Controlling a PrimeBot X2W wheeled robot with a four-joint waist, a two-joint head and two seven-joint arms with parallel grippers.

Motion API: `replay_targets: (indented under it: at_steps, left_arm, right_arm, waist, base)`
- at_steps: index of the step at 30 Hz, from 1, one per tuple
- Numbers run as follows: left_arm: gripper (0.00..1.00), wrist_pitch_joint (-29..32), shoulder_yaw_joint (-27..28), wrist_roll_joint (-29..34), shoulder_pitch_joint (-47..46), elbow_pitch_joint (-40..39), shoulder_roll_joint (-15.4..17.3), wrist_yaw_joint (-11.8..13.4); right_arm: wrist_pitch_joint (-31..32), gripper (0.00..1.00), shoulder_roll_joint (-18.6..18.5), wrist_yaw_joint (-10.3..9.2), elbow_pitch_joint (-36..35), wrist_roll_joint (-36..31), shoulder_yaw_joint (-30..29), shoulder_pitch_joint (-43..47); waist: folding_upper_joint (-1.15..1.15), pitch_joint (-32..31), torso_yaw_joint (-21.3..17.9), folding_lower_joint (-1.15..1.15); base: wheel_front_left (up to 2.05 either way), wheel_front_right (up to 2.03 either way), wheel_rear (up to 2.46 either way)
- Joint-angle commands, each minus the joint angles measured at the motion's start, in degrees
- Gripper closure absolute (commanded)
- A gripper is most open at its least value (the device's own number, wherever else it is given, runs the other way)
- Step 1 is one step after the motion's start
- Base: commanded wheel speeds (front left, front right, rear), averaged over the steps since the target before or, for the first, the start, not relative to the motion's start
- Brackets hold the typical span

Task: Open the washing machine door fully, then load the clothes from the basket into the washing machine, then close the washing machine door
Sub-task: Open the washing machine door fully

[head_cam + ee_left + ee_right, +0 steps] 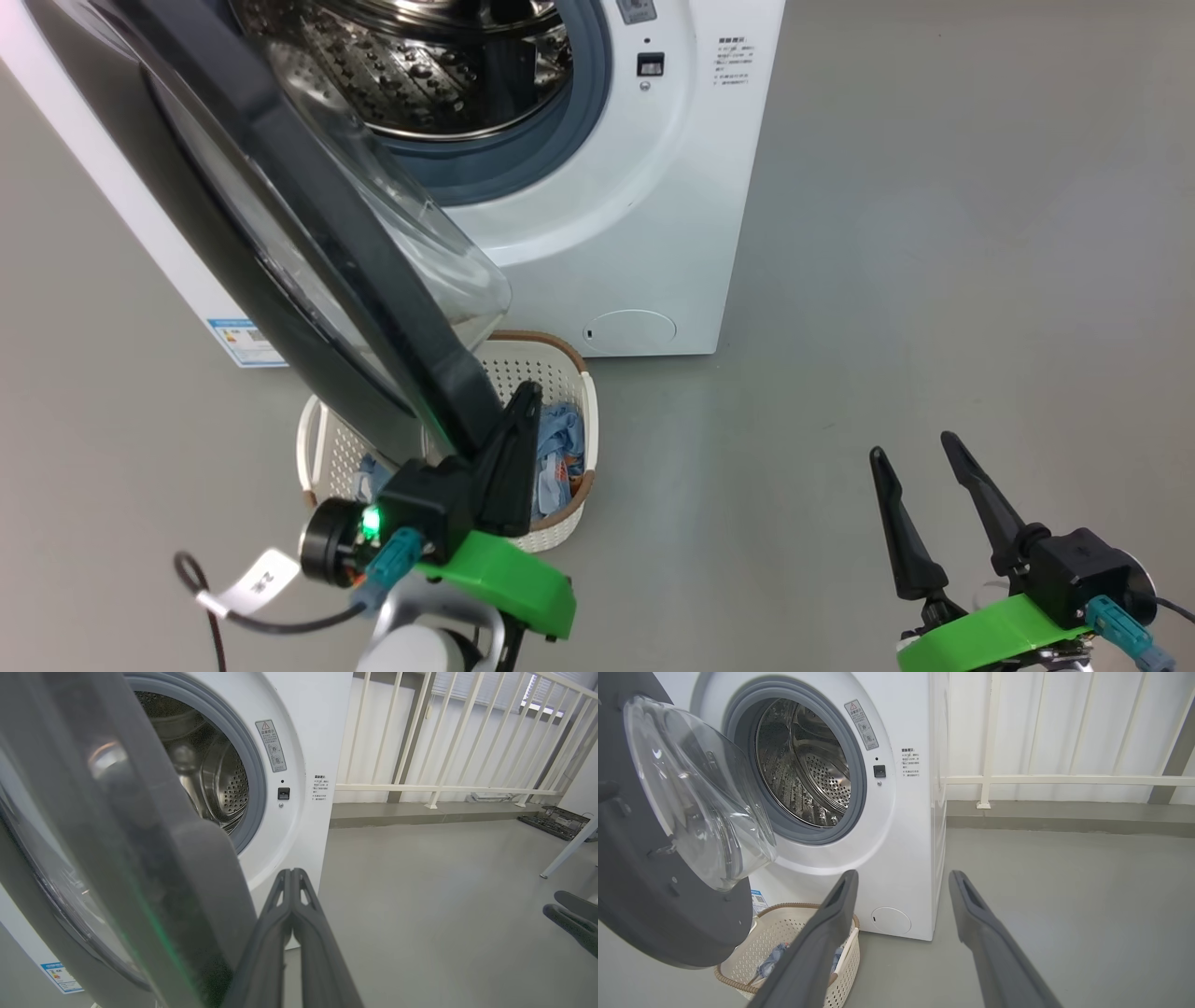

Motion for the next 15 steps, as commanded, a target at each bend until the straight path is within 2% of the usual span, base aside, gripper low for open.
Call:
replay_targets:
  at_steps: [1,15]
  left_arm:
    - [1.00,-0.3,3.2,-0.3,-0.1,-1.6,1.9,1.4]
    - [1.00,-0.6,5.1,-0.5,4.7,-7.9,4.1,4.9]
  right_arm:
    - [-0.7,0.00,-0.1,0.09,-1.9,-0.5,1.7,0.1]
    - [-0.7,0.00,-0.1,0.09,-2.2,-0.6,1.3,0.5]
  waist:
    - [0.00,0.1,0.1,0.00]
    - [0.00,0.6,1.7,0.00]
  base:
    - [0.00,0.00,0.00]
    - [0.00,0.00,0.00]
